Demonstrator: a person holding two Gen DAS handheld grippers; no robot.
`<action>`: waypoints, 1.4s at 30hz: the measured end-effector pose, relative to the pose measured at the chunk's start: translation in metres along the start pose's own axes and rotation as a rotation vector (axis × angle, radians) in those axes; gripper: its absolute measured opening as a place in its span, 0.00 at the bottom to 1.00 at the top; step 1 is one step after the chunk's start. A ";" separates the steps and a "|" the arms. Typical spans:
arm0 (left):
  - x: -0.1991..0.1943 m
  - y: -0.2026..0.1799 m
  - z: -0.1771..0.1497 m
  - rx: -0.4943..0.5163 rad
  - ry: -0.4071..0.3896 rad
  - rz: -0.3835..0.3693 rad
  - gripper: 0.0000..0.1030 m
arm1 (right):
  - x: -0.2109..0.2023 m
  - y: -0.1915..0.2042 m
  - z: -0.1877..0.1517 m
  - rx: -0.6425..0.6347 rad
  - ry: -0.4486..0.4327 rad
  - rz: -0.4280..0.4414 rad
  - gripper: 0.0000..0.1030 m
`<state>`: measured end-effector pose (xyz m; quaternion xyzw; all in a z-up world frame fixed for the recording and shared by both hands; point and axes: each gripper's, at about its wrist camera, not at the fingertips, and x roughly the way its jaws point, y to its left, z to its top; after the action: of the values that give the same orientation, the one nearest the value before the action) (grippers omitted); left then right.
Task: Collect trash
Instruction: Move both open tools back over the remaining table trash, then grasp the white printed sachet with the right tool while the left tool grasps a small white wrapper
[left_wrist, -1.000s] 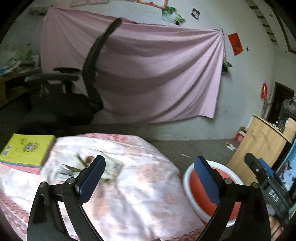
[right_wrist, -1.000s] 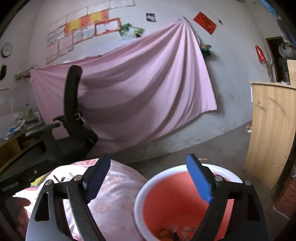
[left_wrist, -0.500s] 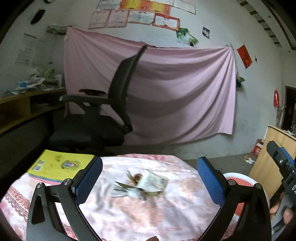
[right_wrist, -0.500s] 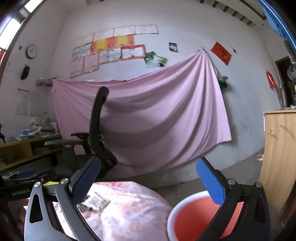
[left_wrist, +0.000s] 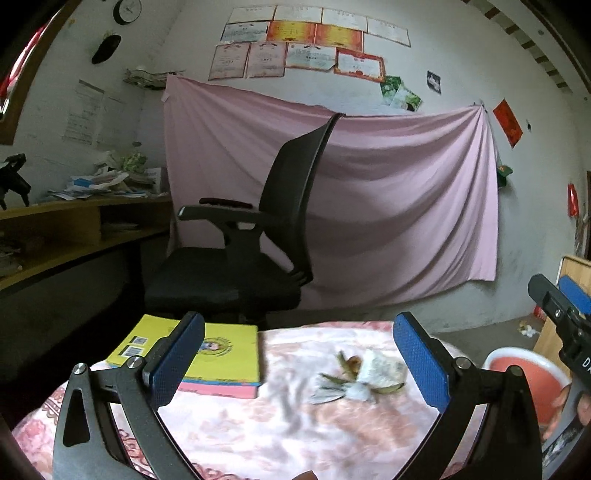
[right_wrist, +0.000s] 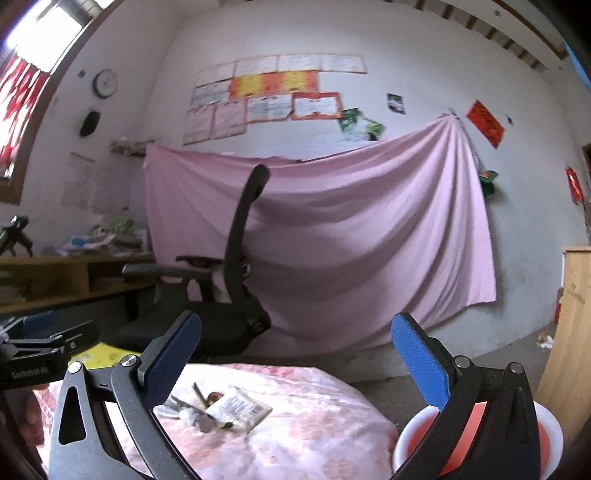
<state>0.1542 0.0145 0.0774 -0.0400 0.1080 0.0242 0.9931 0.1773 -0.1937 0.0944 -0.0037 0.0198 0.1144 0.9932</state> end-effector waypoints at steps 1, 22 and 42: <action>0.002 0.003 -0.003 0.004 0.010 0.002 0.97 | 0.003 0.004 -0.002 -0.017 0.009 0.005 1.00; 0.098 0.010 -0.032 -0.023 0.434 -0.157 0.79 | 0.085 0.006 -0.038 0.000 0.360 0.079 1.00; 0.143 0.014 -0.051 -0.175 0.652 -0.320 0.05 | 0.130 0.005 -0.068 0.023 0.658 0.097 0.88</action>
<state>0.2817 0.0299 -0.0041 -0.1469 0.4085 -0.1364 0.8905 0.3001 -0.1604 0.0213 -0.0282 0.3412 0.1541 0.9269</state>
